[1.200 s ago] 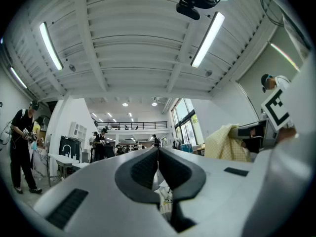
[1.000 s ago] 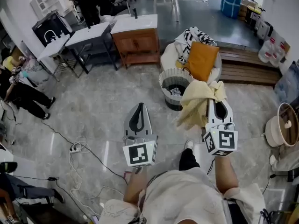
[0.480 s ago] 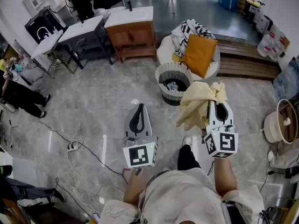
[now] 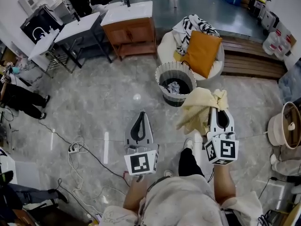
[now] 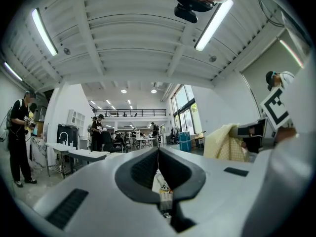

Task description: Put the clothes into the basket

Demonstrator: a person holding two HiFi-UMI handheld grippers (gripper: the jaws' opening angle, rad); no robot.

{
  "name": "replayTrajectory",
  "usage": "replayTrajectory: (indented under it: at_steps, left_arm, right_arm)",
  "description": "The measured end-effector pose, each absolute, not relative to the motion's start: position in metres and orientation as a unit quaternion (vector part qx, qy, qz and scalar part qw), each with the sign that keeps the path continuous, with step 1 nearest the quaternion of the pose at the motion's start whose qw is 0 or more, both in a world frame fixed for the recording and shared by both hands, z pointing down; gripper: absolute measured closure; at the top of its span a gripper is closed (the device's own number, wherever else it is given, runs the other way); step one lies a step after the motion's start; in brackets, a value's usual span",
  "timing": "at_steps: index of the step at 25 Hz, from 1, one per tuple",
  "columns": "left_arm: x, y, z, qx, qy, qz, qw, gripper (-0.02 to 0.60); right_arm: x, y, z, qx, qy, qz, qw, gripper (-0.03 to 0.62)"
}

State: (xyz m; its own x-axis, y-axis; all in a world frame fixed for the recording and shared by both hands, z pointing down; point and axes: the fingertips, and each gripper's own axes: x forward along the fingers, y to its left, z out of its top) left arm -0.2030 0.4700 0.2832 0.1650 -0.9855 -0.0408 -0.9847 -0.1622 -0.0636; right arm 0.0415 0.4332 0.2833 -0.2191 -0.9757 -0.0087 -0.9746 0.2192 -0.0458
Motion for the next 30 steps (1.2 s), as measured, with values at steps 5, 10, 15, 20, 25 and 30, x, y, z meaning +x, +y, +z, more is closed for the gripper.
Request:
replayTrajectory:
  at_steps: [5,10,15,20,25,30]
  left_arm:
    - [-0.181,0.417,0.278,-0.762,0.647,-0.010,0.035,0.577]
    - [-0.159,0.376,0.270,-0.765,0.643,-0.006,0.044,0.577]
    - [-0.129,0.323,0.252,-0.765,0.642,0.003,0.049,0.577]
    - [-0.094,0.278,0.248,-0.763,0.644,0.005,0.057,0.577]
    - [-0.059,0.243,0.243,-0.764,0.642,0.002,0.064,0.577]
    - [-0.034,0.215,0.247,-0.763,0.643,-0.003,0.069,0.577]
  right_arm:
    - [0.060,0.381,0.277,-0.625,0.780,0.003,-0.002,0.577]
    - [0.080,0.342,0.274,-0.620,0.785,0.006,0.005,0.577]
    - [0.111,0.293,0.259,-0.615,0.788,0.009,0.015,0.577]
    - [0.142,0.249,0.257,-0.606,0.795,0.012,0.024,0.577]
    - [0.168,0.213,0.256,-0.596,0.802,0.011,0.036,0.577]
    - [0.194,0.188,0.261,-0.596,0.802,0.006,0.039,0.577]
